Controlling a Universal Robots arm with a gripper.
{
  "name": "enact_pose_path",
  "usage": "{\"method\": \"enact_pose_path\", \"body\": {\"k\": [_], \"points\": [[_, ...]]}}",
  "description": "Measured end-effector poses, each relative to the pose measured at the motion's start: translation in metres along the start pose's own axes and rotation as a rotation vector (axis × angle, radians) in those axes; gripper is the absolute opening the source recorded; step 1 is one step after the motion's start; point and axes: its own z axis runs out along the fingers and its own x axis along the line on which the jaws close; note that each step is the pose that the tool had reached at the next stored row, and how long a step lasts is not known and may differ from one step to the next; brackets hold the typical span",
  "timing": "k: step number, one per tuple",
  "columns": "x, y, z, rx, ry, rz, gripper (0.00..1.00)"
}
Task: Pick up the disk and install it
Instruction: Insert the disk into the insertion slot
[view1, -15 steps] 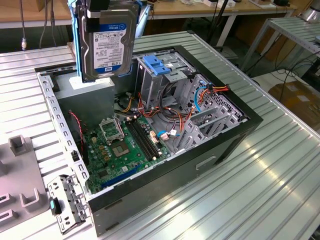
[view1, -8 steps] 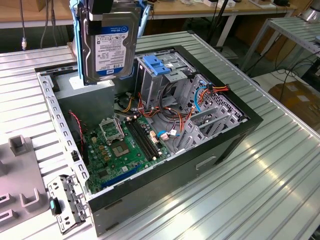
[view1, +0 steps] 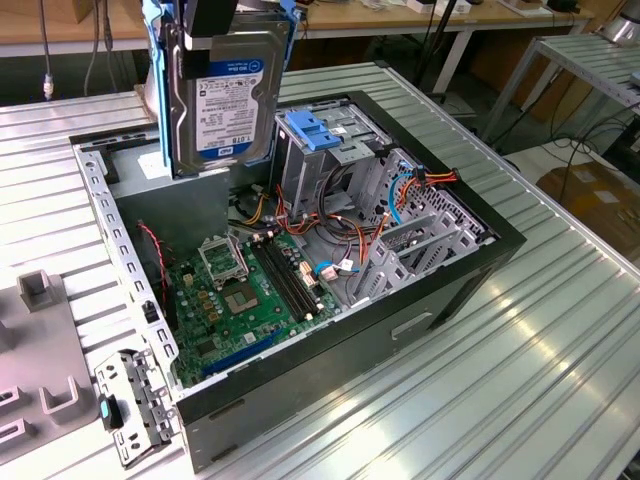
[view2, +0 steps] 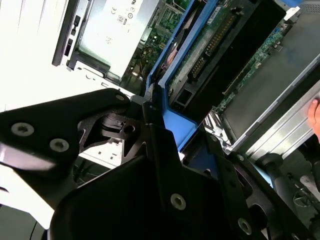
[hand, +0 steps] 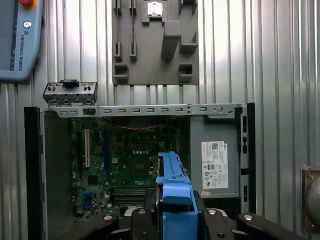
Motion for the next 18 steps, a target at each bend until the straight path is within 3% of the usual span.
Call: {"method": "enact_pose_path", "body": {"k": [8,18], "points": [[0.0153,-0.0005,-0.0002,0.0000,0.0000,0.000,0.37],[0.0296,-0.0009,-0.0004,0.0000,0.0000,0.000,0.37]]}}
